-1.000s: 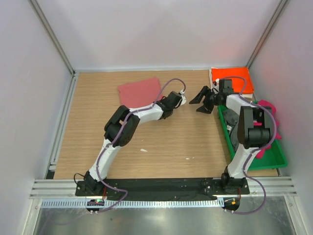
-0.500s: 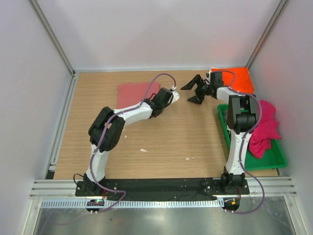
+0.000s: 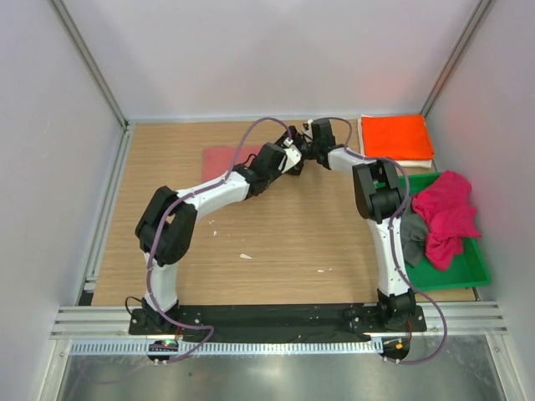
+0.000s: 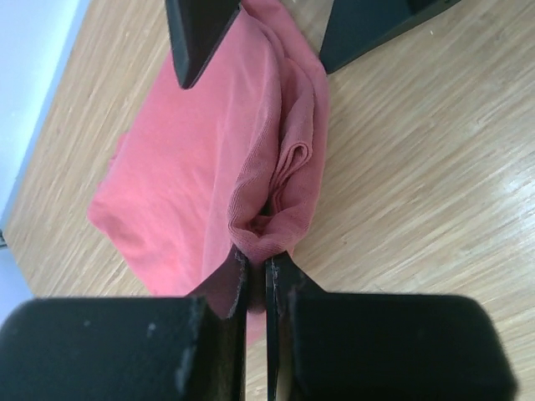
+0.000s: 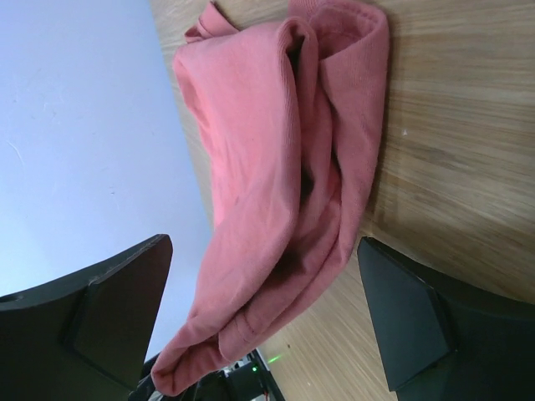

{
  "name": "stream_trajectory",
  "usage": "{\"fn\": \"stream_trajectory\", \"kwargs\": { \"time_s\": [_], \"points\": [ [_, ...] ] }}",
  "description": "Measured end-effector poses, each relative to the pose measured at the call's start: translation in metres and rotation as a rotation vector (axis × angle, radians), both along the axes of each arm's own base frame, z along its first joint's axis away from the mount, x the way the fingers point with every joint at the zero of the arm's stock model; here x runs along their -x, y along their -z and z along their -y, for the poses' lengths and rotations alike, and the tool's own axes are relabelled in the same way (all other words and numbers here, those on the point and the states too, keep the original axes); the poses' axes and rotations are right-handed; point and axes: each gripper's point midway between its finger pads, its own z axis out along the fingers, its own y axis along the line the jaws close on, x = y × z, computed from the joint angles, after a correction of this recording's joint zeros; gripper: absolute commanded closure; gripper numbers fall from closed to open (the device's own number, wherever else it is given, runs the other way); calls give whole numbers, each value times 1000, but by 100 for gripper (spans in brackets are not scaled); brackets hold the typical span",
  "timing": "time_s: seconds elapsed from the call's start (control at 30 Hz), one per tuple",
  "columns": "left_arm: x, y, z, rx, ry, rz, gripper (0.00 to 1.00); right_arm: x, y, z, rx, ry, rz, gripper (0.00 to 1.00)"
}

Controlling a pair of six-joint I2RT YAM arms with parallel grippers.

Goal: Fold and stack the t-shirts
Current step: Neatly place the folded tshirt to the corner

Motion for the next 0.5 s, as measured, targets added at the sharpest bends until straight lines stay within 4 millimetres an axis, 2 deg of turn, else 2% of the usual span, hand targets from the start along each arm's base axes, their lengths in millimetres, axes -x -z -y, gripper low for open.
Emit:
{"fn": "stream_trajectory", "kwargs": {
  "time_s": [0.13, 0.33, 0.5],
  "points": [
    [3, 3, 0, -4, 4, -12, 100, 4, 5, -3, 10, -9, -21, 3],
    [3, -4, -1, 3, 5, -5, 100, 5, 11, -4, 31, -6, -42, 17],
    [6, -15, -2, 26, 4, 6, 100, 3, 19, -17, 47, -9, -44, 26]
  ]
}}
